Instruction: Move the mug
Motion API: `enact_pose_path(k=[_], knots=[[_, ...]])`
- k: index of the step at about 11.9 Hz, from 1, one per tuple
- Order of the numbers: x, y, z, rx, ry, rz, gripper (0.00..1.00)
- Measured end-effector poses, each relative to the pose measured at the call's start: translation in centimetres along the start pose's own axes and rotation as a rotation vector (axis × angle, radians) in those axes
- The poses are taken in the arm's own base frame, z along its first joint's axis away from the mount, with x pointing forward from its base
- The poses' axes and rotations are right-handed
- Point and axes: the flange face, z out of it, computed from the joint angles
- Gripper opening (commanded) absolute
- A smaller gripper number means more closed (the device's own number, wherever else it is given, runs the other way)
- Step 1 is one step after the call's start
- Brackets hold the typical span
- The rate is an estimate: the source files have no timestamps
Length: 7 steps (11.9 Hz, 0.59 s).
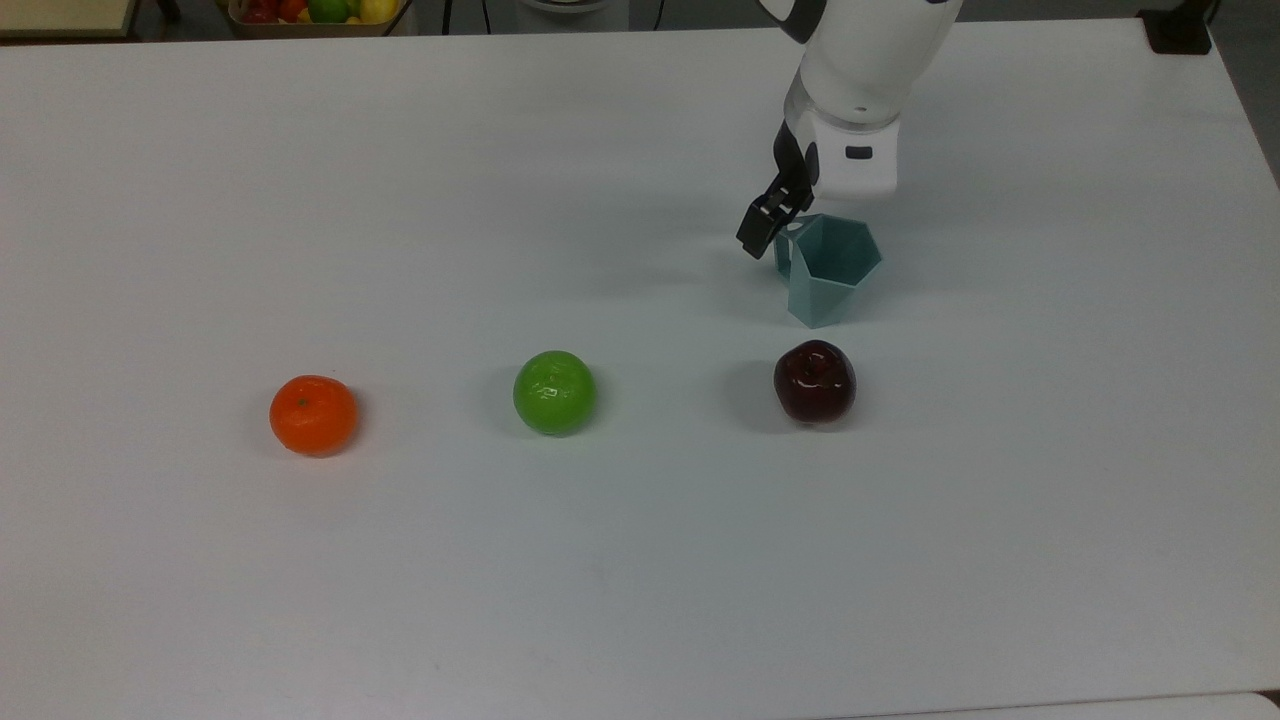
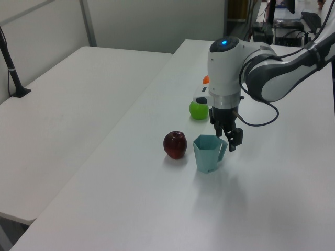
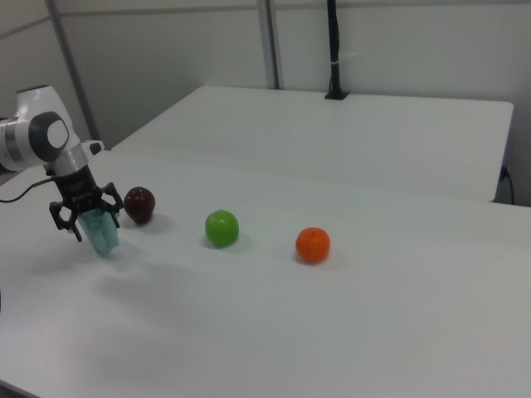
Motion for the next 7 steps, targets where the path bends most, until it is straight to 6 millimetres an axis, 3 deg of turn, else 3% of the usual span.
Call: enact_pose_path(k=[3, 5, 7], knots=[[-1.7, 1.5, -4.5, -0.015, 0.035, 0.058, 1.0], [-4.9, 3.9, -8.2, -0.01, 0.035, 0.193, 1.0], [-9.5, 7.3, -11.0, 0.002, 0.008, 0.305, 1.0]])
